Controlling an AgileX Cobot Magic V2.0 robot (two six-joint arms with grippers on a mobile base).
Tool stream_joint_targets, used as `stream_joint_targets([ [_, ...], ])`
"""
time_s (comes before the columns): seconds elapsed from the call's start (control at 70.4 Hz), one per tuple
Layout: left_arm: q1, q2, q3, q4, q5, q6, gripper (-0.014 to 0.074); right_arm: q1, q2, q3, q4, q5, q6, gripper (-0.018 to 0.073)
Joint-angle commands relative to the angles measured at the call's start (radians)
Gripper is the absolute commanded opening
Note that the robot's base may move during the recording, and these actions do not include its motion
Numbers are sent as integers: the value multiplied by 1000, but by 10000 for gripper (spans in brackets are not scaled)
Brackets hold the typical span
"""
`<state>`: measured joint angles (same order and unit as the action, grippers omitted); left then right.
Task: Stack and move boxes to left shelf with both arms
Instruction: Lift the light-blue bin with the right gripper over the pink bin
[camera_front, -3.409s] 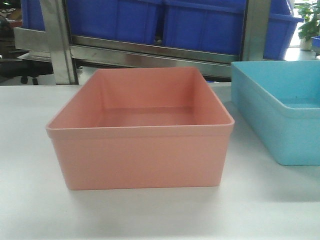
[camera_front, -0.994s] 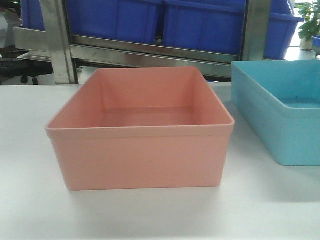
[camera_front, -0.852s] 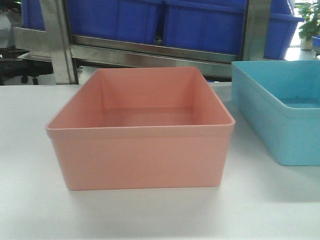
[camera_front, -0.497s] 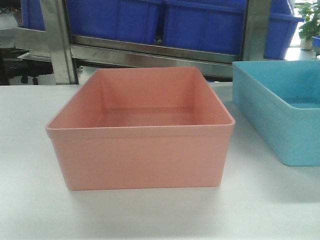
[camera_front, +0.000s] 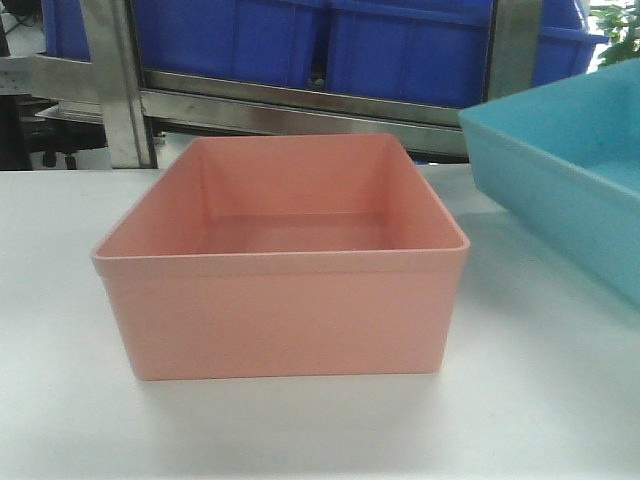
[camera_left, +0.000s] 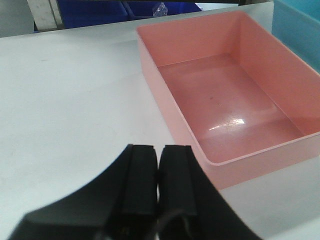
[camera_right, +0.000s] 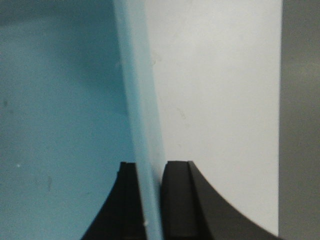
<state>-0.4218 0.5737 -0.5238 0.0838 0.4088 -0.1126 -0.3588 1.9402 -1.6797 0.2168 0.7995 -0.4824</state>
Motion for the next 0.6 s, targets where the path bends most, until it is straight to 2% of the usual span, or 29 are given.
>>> stream_joint_targets([
  [0.0, 3, -1, -27, 3, -76, 0, -9, -7, -152, -44, 58, -27, 61, 37],
  [0.17, 3, -1, -27, 3, -76, 0, -9, 19, -290, -44, 79, 60, 148, 37],
  [0.327, 3, -1, -27, 3, -76, 0, -9, 86, -400, -44, 80, 130, 236, 37],
  [0.469, 3, -1, -27, 3, -76, 0, -9, 179, -457, -44, 80, 197, 460, 37],
  [0.582, 3, -1, -27, 3, -74, 0, -9, 290, -465, -44, 69, 221, 601, 37],
])
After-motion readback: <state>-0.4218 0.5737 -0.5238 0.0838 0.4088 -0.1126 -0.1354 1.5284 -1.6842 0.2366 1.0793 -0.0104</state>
